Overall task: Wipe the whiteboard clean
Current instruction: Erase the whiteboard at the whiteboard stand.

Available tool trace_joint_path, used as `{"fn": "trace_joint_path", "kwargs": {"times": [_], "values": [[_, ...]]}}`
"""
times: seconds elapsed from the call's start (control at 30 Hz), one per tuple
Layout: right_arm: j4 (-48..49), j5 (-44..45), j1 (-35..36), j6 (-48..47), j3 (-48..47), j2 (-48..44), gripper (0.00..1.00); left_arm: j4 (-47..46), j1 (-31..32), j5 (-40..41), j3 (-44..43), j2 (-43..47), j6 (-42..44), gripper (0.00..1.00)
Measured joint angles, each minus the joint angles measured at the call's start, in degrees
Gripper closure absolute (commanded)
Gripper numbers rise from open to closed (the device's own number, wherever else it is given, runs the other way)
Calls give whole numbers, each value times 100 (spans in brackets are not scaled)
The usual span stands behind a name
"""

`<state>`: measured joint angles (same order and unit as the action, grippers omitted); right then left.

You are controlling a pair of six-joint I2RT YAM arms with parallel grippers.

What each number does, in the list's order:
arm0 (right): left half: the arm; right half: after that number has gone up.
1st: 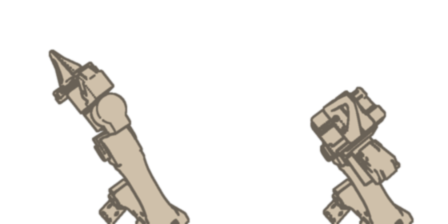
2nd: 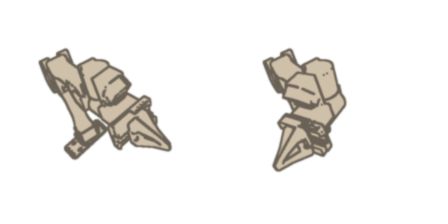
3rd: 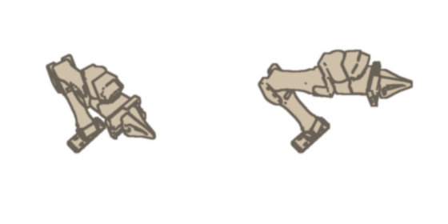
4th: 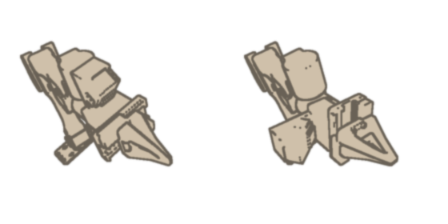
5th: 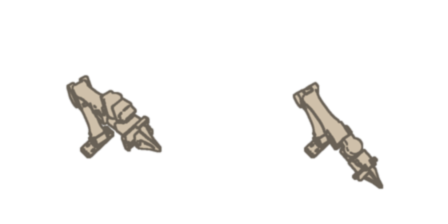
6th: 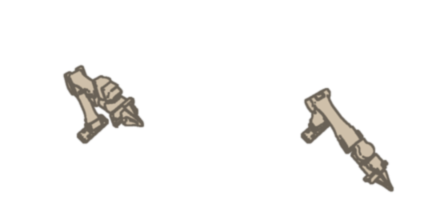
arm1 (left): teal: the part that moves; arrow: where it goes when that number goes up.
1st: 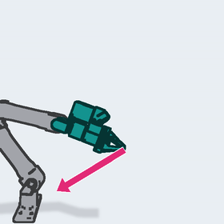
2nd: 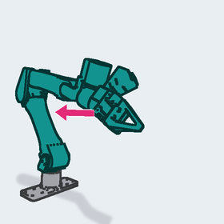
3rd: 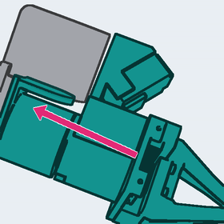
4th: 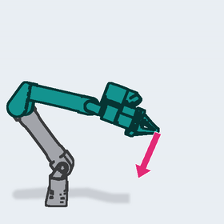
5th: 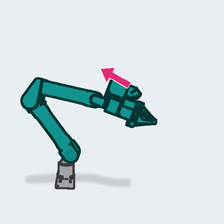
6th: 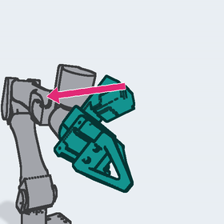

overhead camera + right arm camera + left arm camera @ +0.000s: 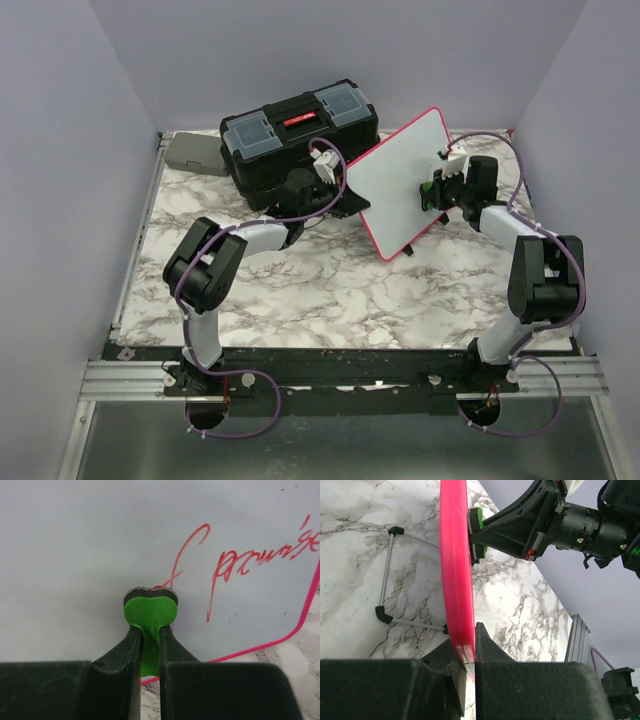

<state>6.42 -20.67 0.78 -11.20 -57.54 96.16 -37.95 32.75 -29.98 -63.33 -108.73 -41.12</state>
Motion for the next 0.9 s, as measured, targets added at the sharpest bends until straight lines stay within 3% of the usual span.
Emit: {"fn": "trace_joint_path", "kwargs": {"times": [0.13,0.3,0.47,0.73,0.9], "values": [[44,-378,-55,-42,-15,33,99,61,0,9,-4,22,26,100],[824,232,-2,387,466,-85,99,136,2,9,-48,31,68,100],[824,533,24,407,457,-85,99,225,2,9,-94,31,61,100],[68,-518,-103,-192,-24,70,99,356,0,-2,-160,31,55,100],[979,-232,-76,22,564,-92,99,435,7,-9,-199,31,35,100]]}}
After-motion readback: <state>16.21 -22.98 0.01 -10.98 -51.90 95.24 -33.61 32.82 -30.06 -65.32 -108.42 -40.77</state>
